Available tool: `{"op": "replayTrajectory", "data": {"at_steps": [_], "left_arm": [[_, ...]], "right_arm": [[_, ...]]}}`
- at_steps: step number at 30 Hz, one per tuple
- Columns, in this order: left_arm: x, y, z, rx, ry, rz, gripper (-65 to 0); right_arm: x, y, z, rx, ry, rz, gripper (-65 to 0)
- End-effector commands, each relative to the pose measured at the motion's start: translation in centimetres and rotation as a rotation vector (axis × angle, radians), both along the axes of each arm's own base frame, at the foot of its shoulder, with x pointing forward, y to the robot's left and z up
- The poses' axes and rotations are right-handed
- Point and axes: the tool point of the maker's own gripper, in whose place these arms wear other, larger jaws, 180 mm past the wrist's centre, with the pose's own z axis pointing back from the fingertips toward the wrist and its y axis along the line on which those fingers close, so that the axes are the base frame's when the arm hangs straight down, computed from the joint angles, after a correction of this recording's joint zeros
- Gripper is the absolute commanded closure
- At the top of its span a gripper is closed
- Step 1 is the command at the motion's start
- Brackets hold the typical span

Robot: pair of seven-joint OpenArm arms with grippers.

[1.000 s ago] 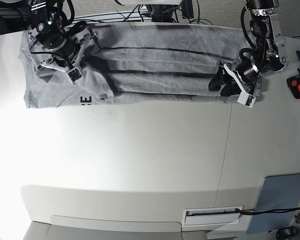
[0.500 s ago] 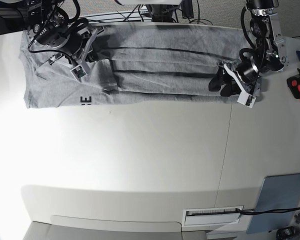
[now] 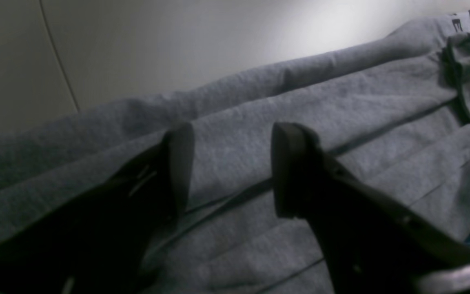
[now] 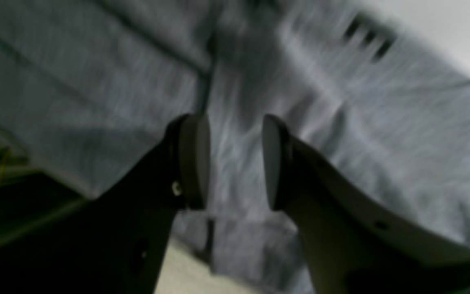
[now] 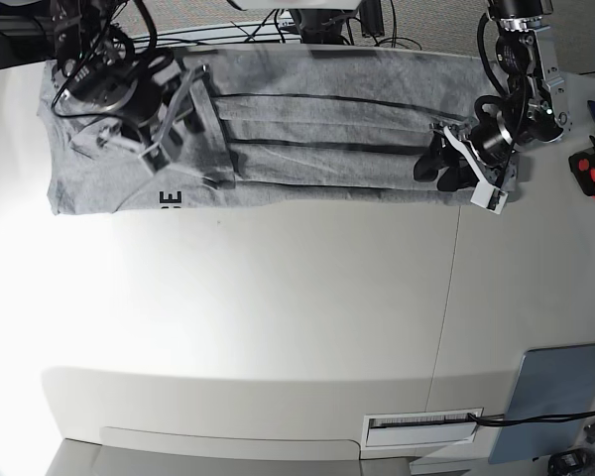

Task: Fold the T-shirt properly
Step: 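Move the right gripper onto the shirt end and grasp the fabric, then move the left gripper to the other end of the strip and grasp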

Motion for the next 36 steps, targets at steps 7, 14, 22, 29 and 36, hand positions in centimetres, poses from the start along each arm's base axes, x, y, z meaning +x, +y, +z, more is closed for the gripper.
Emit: {"op": "replayTrajectory", "data": {"at_steps": [7,14,22,29,36], "left_arm": [[1.4,2.2,2.5,-0.045,-0.085,0.08,-30.9],[0.0,9.3,2.4,0.024,-0.063,0.3,-30.9],[-3.3,11.4,0.6,-0.012,0.006,0.414,-31.0],[-3.4,12.4,-0.7,0.004,0.017,0.479,-31.0],[-3.0,12.9,-1.1,0.022,-0.016,0.572,-31.0]], "right_arm": [[3.9,-4.0,2.3,-0.213,-0.167,-0.089,-21.7],[4.0,-4.7,2.4,-0.249,-0.179,-0.101,-21.7],[4.1,-4.6,2.4,-0.247,-0.181,-0.101,-21.7],[4.0,-4.7,2.4,-0.249,-0.178,-0.101,-21.7],[4.0,-4.7,2.4,-0.248,-0.178,-0.102,-21.7]]}}
